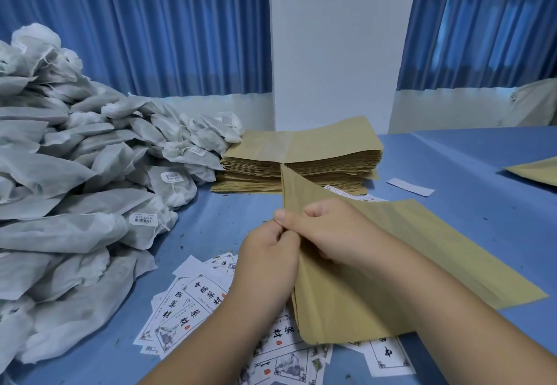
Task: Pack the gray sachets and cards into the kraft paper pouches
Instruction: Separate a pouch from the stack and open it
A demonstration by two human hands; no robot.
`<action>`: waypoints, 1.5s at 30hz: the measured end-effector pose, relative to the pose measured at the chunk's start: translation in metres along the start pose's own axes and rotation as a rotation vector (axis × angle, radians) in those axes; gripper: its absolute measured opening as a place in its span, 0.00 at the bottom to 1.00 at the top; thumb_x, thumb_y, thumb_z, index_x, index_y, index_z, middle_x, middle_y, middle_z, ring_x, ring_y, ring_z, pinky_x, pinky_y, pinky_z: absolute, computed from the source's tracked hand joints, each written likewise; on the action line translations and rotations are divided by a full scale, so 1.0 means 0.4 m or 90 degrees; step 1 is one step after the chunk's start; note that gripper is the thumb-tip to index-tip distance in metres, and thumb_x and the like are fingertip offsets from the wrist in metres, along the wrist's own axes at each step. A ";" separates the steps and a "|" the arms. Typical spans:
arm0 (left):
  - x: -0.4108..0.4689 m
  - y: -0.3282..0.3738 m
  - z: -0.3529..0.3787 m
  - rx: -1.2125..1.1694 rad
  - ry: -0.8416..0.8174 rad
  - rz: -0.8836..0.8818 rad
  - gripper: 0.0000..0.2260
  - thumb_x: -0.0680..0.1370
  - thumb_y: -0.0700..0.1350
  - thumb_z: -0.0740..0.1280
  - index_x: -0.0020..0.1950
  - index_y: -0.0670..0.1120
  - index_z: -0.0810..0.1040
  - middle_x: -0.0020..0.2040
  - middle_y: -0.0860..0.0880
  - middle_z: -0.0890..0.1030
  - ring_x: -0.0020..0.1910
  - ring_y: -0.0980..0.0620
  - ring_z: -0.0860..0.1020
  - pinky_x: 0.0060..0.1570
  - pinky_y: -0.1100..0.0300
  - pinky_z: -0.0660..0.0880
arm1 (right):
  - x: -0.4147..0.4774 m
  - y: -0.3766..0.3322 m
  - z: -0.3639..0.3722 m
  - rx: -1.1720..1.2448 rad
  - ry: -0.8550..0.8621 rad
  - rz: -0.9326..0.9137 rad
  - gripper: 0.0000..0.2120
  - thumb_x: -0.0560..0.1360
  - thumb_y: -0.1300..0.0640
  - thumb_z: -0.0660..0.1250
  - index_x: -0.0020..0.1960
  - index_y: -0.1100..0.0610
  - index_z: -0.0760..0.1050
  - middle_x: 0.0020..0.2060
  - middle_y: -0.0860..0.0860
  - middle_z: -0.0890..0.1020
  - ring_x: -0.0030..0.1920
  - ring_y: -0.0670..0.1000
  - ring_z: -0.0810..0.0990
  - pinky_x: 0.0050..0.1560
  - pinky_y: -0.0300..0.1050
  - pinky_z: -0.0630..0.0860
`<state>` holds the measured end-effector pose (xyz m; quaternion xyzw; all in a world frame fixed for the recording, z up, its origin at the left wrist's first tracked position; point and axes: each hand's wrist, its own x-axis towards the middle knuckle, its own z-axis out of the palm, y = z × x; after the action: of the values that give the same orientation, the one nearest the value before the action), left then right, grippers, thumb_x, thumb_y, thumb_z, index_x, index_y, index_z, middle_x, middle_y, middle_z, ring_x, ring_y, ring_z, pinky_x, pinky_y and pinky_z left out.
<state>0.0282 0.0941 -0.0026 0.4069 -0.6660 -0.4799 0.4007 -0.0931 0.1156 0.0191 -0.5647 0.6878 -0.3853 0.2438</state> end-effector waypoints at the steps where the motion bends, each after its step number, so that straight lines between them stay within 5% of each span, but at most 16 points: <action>1: -0.002 0.004 -0.002 -0.053 -0.015 -0.017 0.16 0.78 0.41 0.60 0.32 0.47 0.78 0.27 0.52 0.78 0.28 0.55 0.73 0.28 0.66 0.68 | 0.000 0.002 -0.008 0.015 -0.022 0.024 0.23 0.72 0.36 0.65 0.31 0.51 0.64 0.21 0.47 0.63 0.24 0.48 0.62 0.26 0.41 0.57; 4: 0.000 0.005 -0.008 -0.119 -0.058 -0.044 0.17 0.78 0.40 0.59 0.31 0.49 0.80 0.28 0.50 0.78 0.26 0.55 0.74 0.26 0.68 0.68 | -0.005 0.001 -0.022 0.040 -0.064 0.014 0.18 0.78 0.45 0.61 0.36 0.56 0.70 0.21 0.48 0.66 0.21 0.49 0.65 0.24 0.38 0.61; 7: 0.016 -0.017 -0.009 -0.099 -0.098 -0.036 0.14 0.82 0.46 0.59 0.42 0.41 0.79 0.35 0.41 0.78 0.31 0.50 0.74 0.34 0.60 0.71 | -0.012 -0.003 -0.028 -0.071 -0.038 -0.055 0.18 0.80 0.50 0.57 0.39 0.63 0.70 0.21 0.47 0.72 0.20 0.47 0.70 0.25 0.38 0.67; 11: 0.025 -0.026 -0.031 -0.173 -0.285 -0.062 0.10 0.82 0.44 0.62 0.50 0.40 0.80 0.42 0.42 0.83 0.39 0.47 0.82 0.39 0.56 0.79 | -0.024 -0.003 -0.056 -0.122 -0.052 -0.072 0.18 0.79 0.50 0.58 0.33 0.55 0.68 0.24 0.54 0.76 0.23 0.49 0.73 0.29 0.42 0.69; 14: 0.024 -0.018 -0.043 -0.202 -0.364 -0.047 0.08 0.81 0.40 0.62 0.54 0.37 0.79 0.49 0.37 0.84 0.44 0.46 0.83 0.41 0.56 0.81 | -0.023 0.000 -0.057 -0.082 -0.065 -0.071 0.17 0.79 0.54 0.58 0.34 0.60 0.67 0.25 0.56 0.74 0.23 0.50 0.73 0.29 0.42 0.68; 21: 0.025 -0.017 -0.045 -0.264 -0.317 -0.030 0.09 0.72 0.39 0.65 0.46 0.37 0.82 0.46 0.33 0.81 0.42 0.42 0.81 0.48 0.46 0.80 | -0.025 -0.004 -0.054 -0.033 -0.014 -0.095 0.19 0.78 0.55 0.60 0.30 0.54 0.61 0.20 0.47 0.66 0.21 0.48 0.67 0.23 0.36 0.64; 25: 0.025 -0.014 -0.045 -0.321 -0.343 -0.034 0.10 0.71 0.37 0.64 0.44 0.39 0.84 0.43 0.36 0.83 0.37 0.46 0.82 0.38 0.55 0.82 | -0.027 -0.008 -0.054 0.004 -0.014 -0.096 0.16 0.78 0.57 0.60 0.32 0.57 0.64 0.22 0.48 0.65 0.22 0.47 0.65 0.23 0.36 0.63; 36: 0.024 -0.010 -0.050 -0.370 -0.299 -0.057 0.08 0.76 0.34 0.64 0.46 0.37 0.83 0.41 0.37 0.81 0.34 0.46 0.80 0.34 0.56 0.80 | -0.022 -0.007 -0.058 0.128 0.014 -0.084 0.20 0.78 0.59 0.60 0.28 0.52 0.63 0.23 0.49 0.64 0.23 0.48 0.61 0.23 0.38 0.59; 40: 0.006 0.009 -0.023 -0.100 -0.145 -0.006 0.06 0.68 0.44 0.62 0.33 0.45 0.77 0.28 0.50 0.74 0.27 0.52 0.72 0.27 0.63 0.69 | -0.019 -0.008 -0.036 -0.044 0.037 -0.147 0.20 0.76 0.60 0.61 0.27 0.53 0.60 0.22 0.45 0.62 0.25 0.44 0.60 0.26 0.42 0.58; 45: 0.002 0.013 -0.017 0.047 -0.116 -0.023 0.15 0.64 0.47 0.60 0.48 0.48 0.78 0.34 0.50 0.78 0.34 0.50 0.77 0.37 0.53 0.75 | -0.024 -0.022 -0.022 -0.214 0.046 -0.214 0.21 0.72 0.59 0.62 0.26 0.55 0.56 0.22 0.48 0.59 0.26 0.46 0.58 0.29 0.46 0.56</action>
<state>0.0333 0.0924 0.0039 0.3880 -0.7093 -0.4972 0.3148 -0.0925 0.1266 0.0304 -0.6897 0.6471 -0.3206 0.0536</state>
